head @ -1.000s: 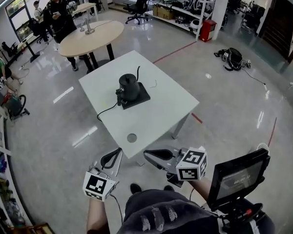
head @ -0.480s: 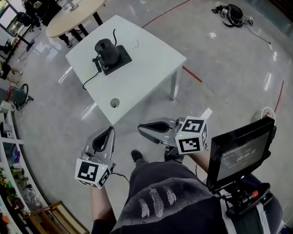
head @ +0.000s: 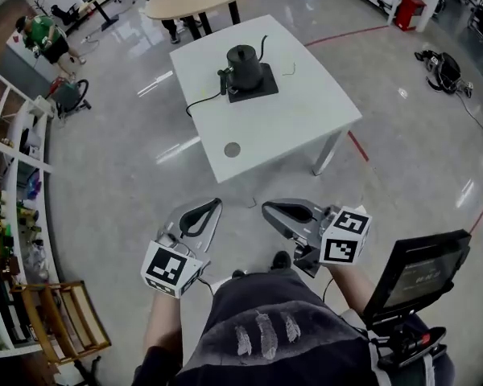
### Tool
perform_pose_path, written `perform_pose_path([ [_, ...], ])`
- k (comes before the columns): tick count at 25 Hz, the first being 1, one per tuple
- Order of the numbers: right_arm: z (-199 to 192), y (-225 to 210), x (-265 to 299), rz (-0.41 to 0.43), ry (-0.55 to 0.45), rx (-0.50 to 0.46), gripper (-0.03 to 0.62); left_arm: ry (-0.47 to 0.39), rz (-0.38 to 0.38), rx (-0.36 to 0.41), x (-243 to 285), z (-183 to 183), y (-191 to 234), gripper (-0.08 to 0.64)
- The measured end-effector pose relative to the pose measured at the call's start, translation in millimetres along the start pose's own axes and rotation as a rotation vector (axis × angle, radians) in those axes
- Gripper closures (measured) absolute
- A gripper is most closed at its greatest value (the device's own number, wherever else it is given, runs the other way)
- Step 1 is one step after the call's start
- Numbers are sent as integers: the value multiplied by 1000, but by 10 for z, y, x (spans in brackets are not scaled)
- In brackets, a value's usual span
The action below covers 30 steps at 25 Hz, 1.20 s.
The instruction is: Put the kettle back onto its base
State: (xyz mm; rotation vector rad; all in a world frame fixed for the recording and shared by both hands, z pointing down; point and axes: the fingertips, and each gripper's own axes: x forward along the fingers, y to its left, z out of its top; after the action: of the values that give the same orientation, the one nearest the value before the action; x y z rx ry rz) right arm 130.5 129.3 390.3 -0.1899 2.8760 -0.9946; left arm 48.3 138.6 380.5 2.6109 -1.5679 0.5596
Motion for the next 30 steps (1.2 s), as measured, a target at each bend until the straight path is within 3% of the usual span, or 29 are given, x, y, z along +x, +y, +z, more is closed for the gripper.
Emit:
perform_pose_path([
  [5,-124,114,331,24,61,-36,594,-29,87,-11,-295,-127,250,561],
  [10,-269,485,522,-18,74,-72,593,-87,61,-67,-677,-208,363,561],
  [17,-523,840,899,-85,86,-115,592,-113,7,-49,-1099,-423,455,561],
  [24,-759,1087,1036,-181,67,-122,592,-121,-124,-147,-1226,-836,347,561],
  [30,-881,1064,727,-301,36,-106,592,-111,-291,-121,-990,-885,-77,561],
])
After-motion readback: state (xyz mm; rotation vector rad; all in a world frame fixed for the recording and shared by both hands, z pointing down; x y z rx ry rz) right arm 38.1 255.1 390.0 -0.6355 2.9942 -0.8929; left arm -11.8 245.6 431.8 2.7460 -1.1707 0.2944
